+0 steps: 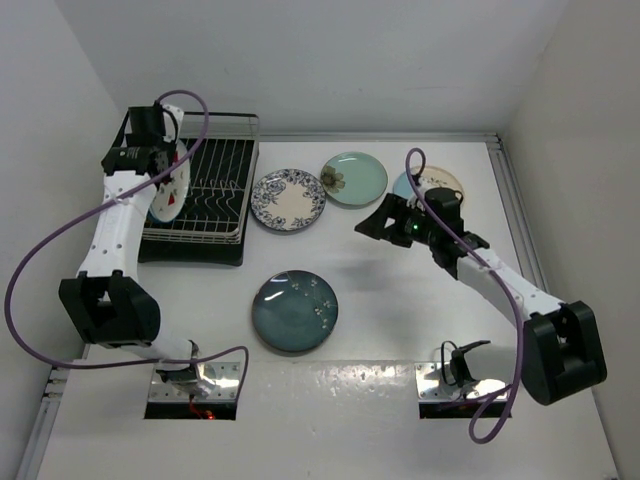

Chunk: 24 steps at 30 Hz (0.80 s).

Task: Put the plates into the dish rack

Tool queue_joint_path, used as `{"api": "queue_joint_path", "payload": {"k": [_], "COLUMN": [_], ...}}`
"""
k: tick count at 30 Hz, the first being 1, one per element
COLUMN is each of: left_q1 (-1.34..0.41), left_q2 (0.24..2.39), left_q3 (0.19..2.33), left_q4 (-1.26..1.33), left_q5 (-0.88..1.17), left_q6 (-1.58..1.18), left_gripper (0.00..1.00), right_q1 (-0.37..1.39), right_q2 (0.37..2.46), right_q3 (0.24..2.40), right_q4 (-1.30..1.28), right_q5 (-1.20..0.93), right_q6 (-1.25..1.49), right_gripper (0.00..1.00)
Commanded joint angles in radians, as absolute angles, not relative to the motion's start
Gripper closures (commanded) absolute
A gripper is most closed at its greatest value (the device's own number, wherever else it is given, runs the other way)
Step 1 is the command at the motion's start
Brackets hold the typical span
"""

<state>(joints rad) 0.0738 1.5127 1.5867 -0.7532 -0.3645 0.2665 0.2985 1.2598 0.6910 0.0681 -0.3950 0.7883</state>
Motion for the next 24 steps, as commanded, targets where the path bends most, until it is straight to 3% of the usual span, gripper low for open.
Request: {"api": "queue_joint_path", "payload": {"k": [1, 13, 24], "left_q1": [0.097, 0.097, 0.152], "left_q2": [1.462, 1.473, 1.492], "left_q3": [1.614, 1.74, 1.608], "left_q4": [-0.514, -0.514, -0.514], "left_q5": [-0.436, -0.445, -0.324], "left_q6": [0.287, 0.324, 0.275], "left_gripper": [1.0, 1.0, 1.0], "right_q1": [0.324, 0.357, 0.342], "right_q2": [1.262, 1.167, 1.121], "right_q3": [0.739, 0.686, 0.667], "right_q4": [0.028, -0.023, -0.052], "right_q5": [-0.384, -0.324, -0.307], "right_q6": [0.758, 0.732, 0.724], "right_gripper": [0.18, 0.18, 0.18]}}
